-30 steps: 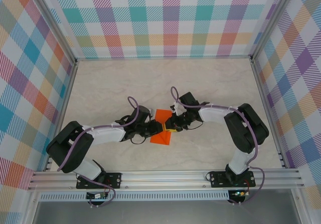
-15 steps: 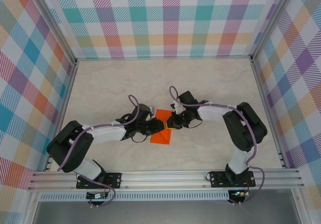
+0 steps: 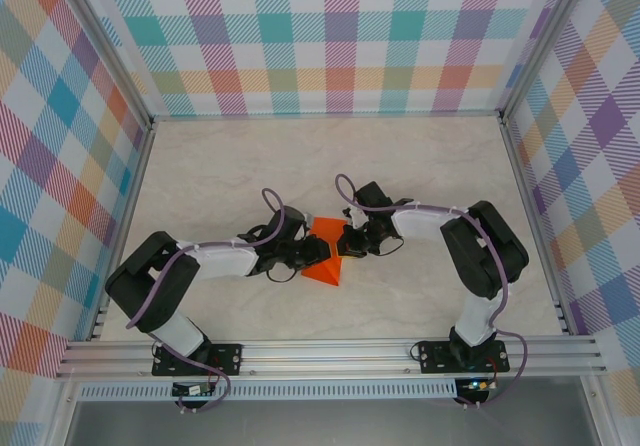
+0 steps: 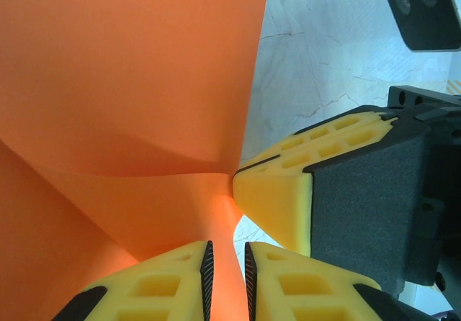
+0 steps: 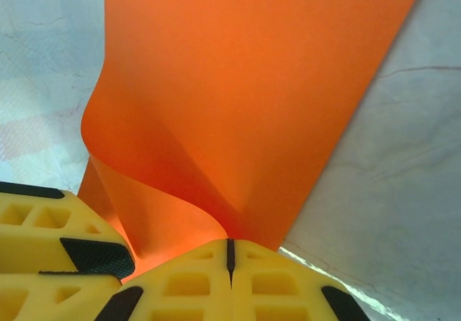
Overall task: Fold a paper plane with a square sheet of paper (pick it up from the middle)
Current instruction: Fold the triangle a second time at the center of the table.
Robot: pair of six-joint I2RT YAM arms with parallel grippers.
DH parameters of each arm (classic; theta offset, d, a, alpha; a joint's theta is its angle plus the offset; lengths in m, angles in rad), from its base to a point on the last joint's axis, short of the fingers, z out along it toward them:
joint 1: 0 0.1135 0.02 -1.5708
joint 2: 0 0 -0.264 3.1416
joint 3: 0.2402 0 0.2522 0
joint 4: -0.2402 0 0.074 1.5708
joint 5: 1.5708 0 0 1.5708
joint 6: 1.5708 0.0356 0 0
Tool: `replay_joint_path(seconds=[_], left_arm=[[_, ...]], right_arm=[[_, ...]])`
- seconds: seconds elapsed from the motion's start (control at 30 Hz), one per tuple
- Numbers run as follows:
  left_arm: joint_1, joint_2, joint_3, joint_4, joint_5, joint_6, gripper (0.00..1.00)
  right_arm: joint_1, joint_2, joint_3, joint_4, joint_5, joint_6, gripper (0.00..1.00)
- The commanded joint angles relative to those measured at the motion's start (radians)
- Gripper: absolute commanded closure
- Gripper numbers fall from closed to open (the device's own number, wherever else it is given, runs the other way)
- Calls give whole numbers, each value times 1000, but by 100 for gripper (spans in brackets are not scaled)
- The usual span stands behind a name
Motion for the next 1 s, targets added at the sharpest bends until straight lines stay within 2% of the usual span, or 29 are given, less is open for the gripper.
replay_joint_path(seconds=[0.0,0.5,0.97], left_arm=[[-9,15,28,24,23,12,79],[-16,19,23,40,26,12,80],[-20,65,20,29,17,16,81]], right_arm=[[0,15,28,-21,6,-28,96],[0,25,23,-37,-53,-41,95],[0,39,34,-66,-22,-38,95]])
